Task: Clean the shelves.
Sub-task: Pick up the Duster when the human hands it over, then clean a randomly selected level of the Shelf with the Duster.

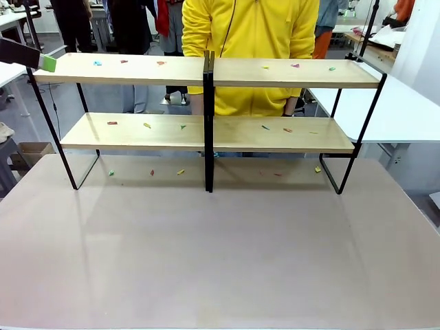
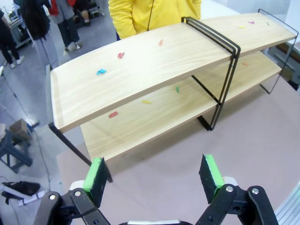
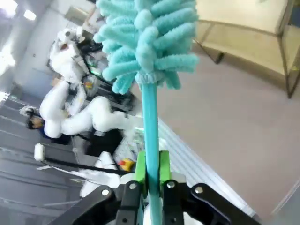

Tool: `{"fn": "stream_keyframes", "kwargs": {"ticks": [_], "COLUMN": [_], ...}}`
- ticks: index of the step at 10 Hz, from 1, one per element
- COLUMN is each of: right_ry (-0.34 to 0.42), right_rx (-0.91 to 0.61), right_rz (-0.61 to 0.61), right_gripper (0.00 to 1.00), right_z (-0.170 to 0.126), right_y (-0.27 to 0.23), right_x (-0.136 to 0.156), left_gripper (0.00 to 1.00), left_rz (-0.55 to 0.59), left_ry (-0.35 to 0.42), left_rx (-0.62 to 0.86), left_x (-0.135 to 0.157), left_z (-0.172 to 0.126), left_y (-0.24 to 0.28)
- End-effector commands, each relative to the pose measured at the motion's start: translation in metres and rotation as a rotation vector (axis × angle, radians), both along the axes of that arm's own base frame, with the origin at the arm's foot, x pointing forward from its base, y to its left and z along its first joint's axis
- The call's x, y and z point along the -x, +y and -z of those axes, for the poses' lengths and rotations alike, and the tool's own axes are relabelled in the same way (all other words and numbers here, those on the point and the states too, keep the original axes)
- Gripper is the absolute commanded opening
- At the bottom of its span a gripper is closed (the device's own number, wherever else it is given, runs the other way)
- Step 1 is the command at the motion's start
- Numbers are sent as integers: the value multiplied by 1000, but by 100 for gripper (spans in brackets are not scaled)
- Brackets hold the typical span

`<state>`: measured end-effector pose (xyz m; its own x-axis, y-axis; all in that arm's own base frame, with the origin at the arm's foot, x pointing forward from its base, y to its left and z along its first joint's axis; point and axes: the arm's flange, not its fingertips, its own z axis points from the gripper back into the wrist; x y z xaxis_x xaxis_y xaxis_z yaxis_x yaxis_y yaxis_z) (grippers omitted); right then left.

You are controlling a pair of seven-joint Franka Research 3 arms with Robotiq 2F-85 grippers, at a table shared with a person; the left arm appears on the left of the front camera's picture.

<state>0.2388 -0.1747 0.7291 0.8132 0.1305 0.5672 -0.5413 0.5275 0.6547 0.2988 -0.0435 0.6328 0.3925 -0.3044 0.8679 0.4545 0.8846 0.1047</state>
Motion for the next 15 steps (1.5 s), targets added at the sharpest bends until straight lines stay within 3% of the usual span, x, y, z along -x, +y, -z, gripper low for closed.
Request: {"fn": "stream_keyframes", "kwargs": {"ticks": [1,2,3,13,14,15], "right_ry": [-107,-88,-48,-48,-58,-7], "right_rx": [129,120,65,65,93,332], "right_rz": [-47,10,-18,-18,-24,10], "right_gripper": [0,0,0,0,13,13], "right_z": [34,47,13,13,21,15], "right_y": [-11,-15,-14,-14,-17,-22], "right_x": [7,-5,11,11,11,52], "left_gripper": [100,100,100,100,100,100], "left_rz": [-5,-5,-5,-5,-5,-5], "left_ry": [-4,-4,-4,-4,-4,-4], "left_rx": [1,1,1,1,1,1], "left_x": [0,0,0,0,0,0], "left_z": [1,1,1,1,1,1], "left_y": [1,1,1,1,1,1]}}
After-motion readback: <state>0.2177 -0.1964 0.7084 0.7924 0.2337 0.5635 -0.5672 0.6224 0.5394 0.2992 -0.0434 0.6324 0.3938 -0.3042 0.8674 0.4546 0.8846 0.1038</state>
